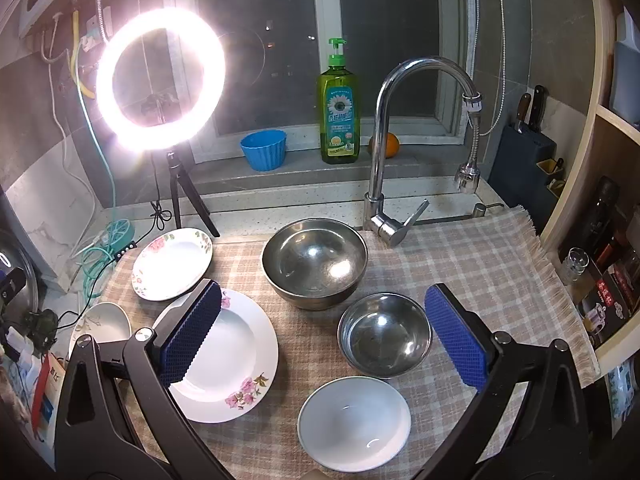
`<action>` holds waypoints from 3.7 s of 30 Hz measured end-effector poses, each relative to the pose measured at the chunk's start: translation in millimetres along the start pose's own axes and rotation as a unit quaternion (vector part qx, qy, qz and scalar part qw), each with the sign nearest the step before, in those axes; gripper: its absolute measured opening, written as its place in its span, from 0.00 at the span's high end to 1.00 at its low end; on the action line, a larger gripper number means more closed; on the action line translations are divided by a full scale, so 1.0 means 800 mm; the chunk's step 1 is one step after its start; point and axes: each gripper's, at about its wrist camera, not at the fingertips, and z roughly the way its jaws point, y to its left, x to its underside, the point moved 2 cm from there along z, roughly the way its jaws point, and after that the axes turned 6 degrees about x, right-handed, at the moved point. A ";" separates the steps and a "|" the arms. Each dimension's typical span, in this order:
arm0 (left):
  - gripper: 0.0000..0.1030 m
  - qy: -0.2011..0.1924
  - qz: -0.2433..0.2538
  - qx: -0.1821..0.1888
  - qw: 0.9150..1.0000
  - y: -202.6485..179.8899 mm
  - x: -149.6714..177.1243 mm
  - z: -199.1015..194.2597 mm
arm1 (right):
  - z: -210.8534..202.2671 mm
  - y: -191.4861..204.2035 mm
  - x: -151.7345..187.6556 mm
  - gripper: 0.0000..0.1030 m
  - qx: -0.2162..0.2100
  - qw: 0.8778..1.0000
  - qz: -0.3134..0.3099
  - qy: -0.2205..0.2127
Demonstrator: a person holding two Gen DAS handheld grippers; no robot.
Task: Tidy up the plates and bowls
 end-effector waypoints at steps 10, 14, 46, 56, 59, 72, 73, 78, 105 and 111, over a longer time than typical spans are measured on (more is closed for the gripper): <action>0.10 -0.001 -0.003 0.004 1.000 0.001 -0.001 -0.002 | -0.001 0.003 -0.005 0.00 -0.002 1.000 -0.002 -0.004; 0.10 -0.001 -0.002 0.003 1.000 0.001 -0.001 -0.002 | -0.002 0.003 -0.005 0.00 -0.002 1.000 -0.003 -0.003; 0.10 0.001 0.000 0.006 1.000 0.000 -0.004 0.001 | 0.000 0.010 -0.003 0.00 -0.007 1.000 -0.002 0.001; 0.10 0.002 0.000 0.009 1.000 0.000 -0.005 0.002 | 0.002 0.012 -0.002 0.00 -0.007 1.000 -0.002 0.003; 0.10 0.004 0.001 0.010 1.000 -0.001 -0.006 0.006 | 0.004 0.014 -0.001 0.00 -0.006 1.000 -0.005 0.004; 0.10 0.025 -0.002 0.019 1.000 -0.002 -0.001 0.026 | 0.016 0.017 0.006 0.00 -0.003 1.000 -0.012 0.013; 0.10 0.027 -0.003 0.020 0.999 0.000 0.000 0.028 | 0.020 0.017 0.007 0.00 -0.003 1.000 -0.013 0.015; 0.10 0.050 -0.006 0.025 0.998 0.003 0.010 0.044 | 0.040 0.014 0.010 0.00 -0.019 0.999 -0.018 0.031; 0.60 0.228 -0.114 0.160 0.954 -0.006 0.099 0.124 | 0.179 0.067 0.049 0.54 -0.194 0.945 -0.074 0.252; 0.69 0.257 -0.140 0.175 0.940 -0.011 0.127 0.128 | 0.212 0.085 0.049 0.68 -0.193 0.936 -0.101 0.278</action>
